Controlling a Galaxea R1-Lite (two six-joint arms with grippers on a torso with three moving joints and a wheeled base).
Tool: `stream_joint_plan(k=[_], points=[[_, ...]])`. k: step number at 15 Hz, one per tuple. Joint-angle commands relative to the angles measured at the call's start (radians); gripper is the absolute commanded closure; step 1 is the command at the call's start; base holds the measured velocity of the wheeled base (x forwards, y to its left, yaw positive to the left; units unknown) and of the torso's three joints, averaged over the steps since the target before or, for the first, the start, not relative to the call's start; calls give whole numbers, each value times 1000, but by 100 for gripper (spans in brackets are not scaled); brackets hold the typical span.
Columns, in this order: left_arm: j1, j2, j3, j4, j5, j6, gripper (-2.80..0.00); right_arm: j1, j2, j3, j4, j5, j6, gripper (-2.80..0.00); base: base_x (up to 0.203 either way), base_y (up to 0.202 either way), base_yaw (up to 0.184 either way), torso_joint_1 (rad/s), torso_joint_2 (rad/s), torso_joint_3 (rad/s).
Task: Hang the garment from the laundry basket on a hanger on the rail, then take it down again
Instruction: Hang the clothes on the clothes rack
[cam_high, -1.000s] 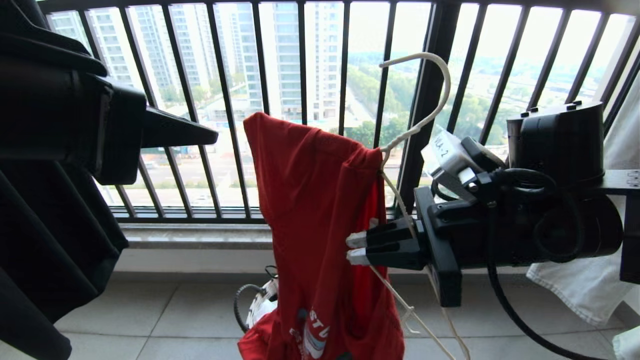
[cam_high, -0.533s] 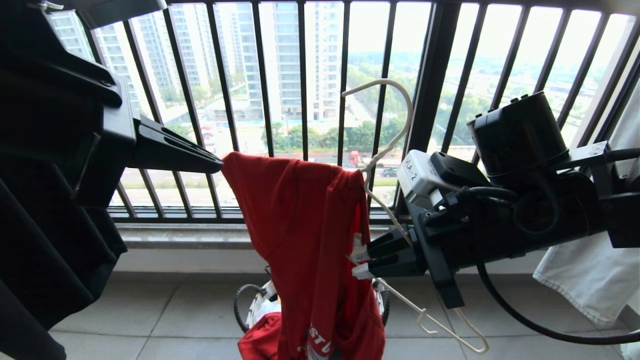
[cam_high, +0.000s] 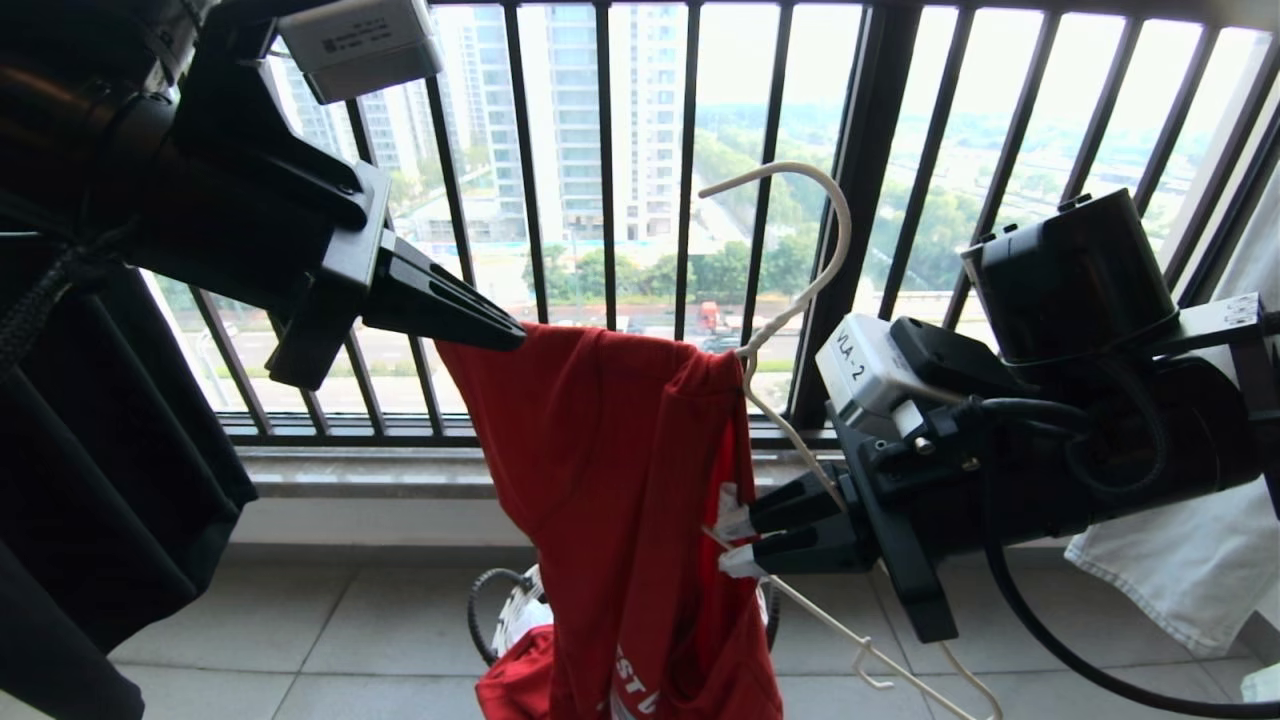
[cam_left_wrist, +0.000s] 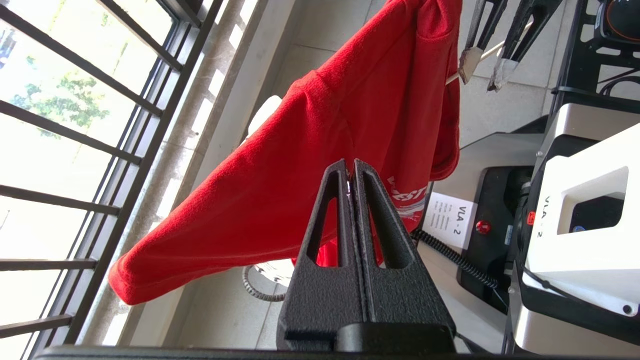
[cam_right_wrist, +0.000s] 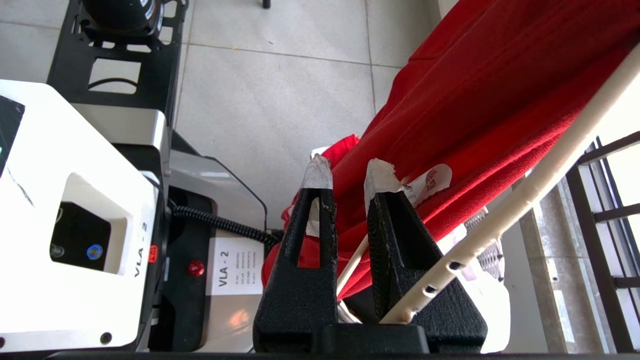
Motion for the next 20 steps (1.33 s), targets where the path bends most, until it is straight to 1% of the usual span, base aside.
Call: stream_joint_plan(k=[1, 2, 3, 4, 5, 6, 9, 11, 14, 16, 20], points=[[54, 46, -2, 5, -71, 46, 0, 0, -11, 19, 1, 4, -5, 0, 0, 0, 0, 0, 0, 0], [70, 48, -1, 5, -120, 75, 0, 0, -12, 36, -1, 4, -18, 0, 0, 0, 0, 0, 0, 0], [79, 47, 0, 6, -156, 92, -280, 0, -13, 48, -1, 5, -50, 0, 0, 0, 0, 0, 0, 0], [86, 47, 0, 5, -175, 105, -280, 0, -13, 56, 0, 5, -66, 0, 0, 0, 0, 0, 0, 0], [91, 53, -2, -1, -230, 117, -280, 0, -13, 67, -1, 6, -83, 0, 0, 0, 0, 0, 0, 0], [93, 65, -1, -16, -253, 122, -280, 0, -12, 69, -2, 4, -86, 0, 0, 0, 0, 0, 0, 0], [96, 112, 0, -46, -268, 124, -280, 0, -19, 75, -2, 4, -93, 0, 0, 0, 0, 0, 0, 0], [96, 132, 3, -43, -295, 123, -280, 0, -31, 77, -2, 6, -115, 0, 0, 0, 0, 0, 0, 0], [100, 160, 4, -41, -399, 112, -280, 0, -51, 83, -2, 6, -119, 0, 0, 0, 0, 0, 0, 0], [100, 152, 9, -27, -433, 112, -280, -2, -49, 85, -2, 6, -119, 0, 0, 0, 0, 0, 0, 0], [105, 142, 24, -17, -459, 93, -280, -2, -57, 84, -3, 8, -122, 0, 0, 0, 0, 0, 0, 0]])
